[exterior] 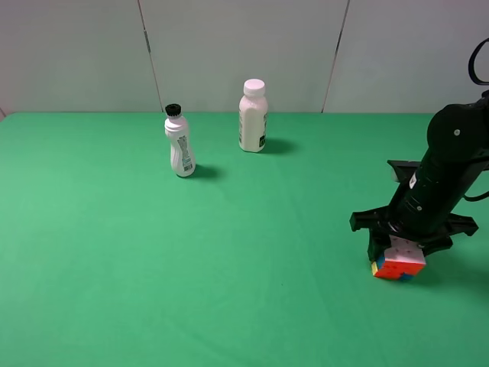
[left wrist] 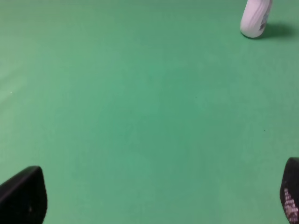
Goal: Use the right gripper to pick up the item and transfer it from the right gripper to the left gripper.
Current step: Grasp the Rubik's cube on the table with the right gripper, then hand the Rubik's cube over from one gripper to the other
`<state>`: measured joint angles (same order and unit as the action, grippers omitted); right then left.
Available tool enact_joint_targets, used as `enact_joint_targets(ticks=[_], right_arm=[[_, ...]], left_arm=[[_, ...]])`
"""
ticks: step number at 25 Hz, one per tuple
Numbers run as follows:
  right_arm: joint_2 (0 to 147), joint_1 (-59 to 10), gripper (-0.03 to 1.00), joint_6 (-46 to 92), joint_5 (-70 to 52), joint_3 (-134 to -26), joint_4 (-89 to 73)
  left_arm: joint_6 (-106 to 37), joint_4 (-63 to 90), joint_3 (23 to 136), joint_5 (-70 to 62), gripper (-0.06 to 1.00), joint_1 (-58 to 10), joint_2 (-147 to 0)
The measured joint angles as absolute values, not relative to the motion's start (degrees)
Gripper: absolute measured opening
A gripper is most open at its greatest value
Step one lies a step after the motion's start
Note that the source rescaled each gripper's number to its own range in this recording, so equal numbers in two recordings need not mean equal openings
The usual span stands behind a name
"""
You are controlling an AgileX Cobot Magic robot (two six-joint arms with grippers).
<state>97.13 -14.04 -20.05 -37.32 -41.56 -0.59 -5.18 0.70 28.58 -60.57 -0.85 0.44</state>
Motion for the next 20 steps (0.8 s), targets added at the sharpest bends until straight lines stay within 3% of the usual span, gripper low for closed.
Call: enact_joint_targets(ticks=[20], right_arm=[[94.03, -14.04, 0.00, -20.05, -38.74, -41.51, -0.88]], left_arm=[[-5.18, 0.70, 28.58, -60.57, 1.00, -0.85, 0.44]])
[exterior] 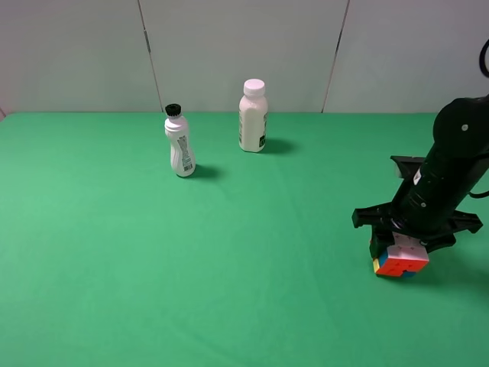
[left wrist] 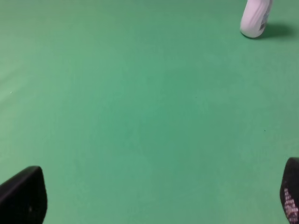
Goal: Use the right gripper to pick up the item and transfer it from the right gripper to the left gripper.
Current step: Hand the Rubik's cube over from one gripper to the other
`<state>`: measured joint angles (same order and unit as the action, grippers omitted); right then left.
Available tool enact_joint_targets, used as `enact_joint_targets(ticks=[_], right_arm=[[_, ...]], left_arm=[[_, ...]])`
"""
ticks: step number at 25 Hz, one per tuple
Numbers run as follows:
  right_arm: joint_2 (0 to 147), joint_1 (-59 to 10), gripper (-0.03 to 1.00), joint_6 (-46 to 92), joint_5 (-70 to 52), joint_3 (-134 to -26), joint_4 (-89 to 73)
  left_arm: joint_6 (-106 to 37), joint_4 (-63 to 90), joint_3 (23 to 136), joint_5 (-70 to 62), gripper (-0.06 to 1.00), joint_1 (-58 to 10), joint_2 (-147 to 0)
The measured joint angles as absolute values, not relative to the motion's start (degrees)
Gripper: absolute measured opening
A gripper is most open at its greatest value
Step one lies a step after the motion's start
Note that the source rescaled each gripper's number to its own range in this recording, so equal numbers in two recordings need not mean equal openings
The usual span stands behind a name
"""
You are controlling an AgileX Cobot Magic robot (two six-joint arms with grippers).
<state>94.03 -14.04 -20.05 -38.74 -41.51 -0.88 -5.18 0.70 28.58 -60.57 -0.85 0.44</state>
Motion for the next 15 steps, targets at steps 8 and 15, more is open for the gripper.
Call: enact_joint_targets(ticks=[8, 15], right_arm=[[87.31, -14.04, 0.00, -14.34, -43.53, -44.60, -3.64], [85.28, -14.04, 0.00, -3.59, -46.60, -48.46, -13.46]], left_arm=[[-5.18, 0.70, 28.58, -60.57, 1.00, -0.85, 0.44], [-5.18, 0.70, 28.58, -60.62, 1.00, -0.85, 0.44]])
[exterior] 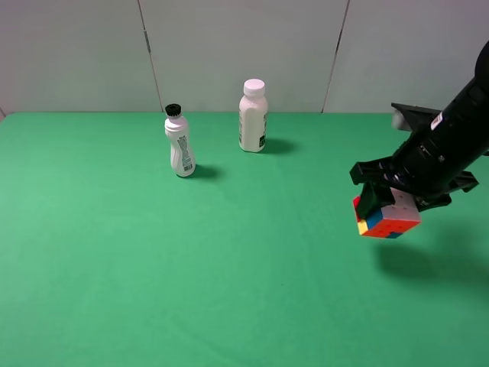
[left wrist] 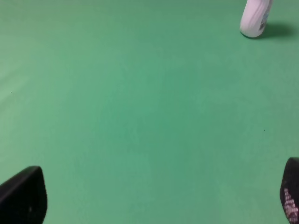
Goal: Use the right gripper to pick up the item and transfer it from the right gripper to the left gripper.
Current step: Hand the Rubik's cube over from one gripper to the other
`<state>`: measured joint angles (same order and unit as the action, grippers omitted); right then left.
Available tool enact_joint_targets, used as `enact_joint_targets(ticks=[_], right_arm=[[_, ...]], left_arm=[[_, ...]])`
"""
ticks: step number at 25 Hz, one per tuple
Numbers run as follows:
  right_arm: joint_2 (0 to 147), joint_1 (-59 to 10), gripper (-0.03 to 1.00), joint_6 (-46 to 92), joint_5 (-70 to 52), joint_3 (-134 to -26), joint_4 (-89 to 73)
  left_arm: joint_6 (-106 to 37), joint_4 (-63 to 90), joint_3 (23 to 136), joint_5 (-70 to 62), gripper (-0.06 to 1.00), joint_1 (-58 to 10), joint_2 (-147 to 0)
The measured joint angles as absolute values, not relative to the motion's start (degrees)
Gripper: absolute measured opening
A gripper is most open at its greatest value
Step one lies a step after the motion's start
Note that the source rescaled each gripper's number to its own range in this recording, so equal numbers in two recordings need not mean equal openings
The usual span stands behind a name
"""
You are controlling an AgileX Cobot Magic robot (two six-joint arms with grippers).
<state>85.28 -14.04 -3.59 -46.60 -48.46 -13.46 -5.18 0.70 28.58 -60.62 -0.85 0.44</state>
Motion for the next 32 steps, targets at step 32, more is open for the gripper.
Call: enact_joint_targets(ticks=[32], right_arm=[[85.28, -14.04, 0.00, 50.08, -51.93, -49.71, -52.91]], left_arm=[[-5.18, 0.70, 28.58, -60.62, 1.00, -0.85, 0.44]])
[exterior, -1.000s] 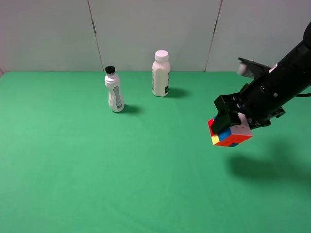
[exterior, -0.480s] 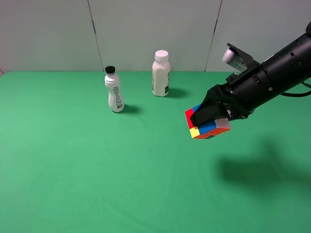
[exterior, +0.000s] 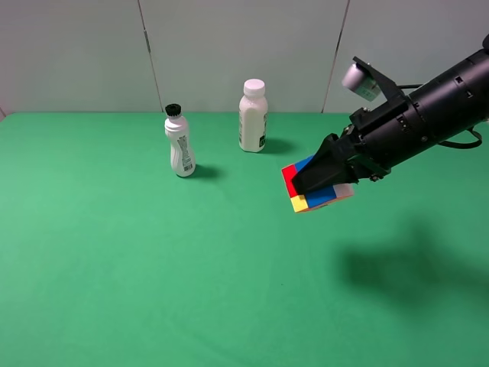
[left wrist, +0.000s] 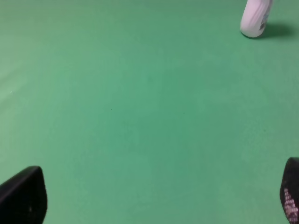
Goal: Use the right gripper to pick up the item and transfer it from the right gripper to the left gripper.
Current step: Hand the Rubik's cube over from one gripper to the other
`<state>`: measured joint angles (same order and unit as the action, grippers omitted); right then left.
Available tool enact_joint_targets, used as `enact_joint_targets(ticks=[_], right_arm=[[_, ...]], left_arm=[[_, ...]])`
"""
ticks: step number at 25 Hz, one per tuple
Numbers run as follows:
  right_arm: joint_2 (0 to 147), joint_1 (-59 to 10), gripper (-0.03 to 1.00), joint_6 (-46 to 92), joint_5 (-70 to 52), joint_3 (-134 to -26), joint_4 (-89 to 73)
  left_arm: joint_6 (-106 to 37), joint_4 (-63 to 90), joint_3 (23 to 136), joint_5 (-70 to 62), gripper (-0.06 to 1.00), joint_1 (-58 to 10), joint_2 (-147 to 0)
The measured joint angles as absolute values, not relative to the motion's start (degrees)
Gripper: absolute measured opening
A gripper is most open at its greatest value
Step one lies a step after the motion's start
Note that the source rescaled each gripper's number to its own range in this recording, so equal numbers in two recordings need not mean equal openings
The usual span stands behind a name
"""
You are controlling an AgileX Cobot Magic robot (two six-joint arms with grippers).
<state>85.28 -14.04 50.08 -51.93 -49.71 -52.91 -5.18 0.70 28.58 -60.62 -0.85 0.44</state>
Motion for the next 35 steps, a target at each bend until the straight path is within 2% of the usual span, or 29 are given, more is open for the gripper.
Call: enact_joint_targets(ticks=[7, 16, 22, 29, 35], right_arm=[[85.28, -14.04, 0.00, 57.44, -53.41, -50.09, -56.32], [85.28, -14.04, 0.00, 61.85, -58.08, -58.74, -57.00], [85.28, -14.34, 0.00, 67.05, -60.14, -59.81, -59.47], [85.28, -22.56, 0.00, 71.32, -56.77, -59.81, -59.03], [85.28, -25.13, 0.00, 71.42, -54.07, -59.81, -57.06]], left_arm=[[-5.18, 0.70, 28.58, -60.62, 1.00, -0.85, 0.44], [-5.18, 0.70, 28.58, -60.57, 1.00, -0.85, 0.44], [-5.18, 0.70, 28.58, -60.57, 0.99, -0.85, 0.44], [-5.18, 0.70, 28.58, -60.57, 0.98, -0.85, 0.44], [-5.50, 0.70, 28.58, -60.57, 0.97, -0.85, 0.44]])
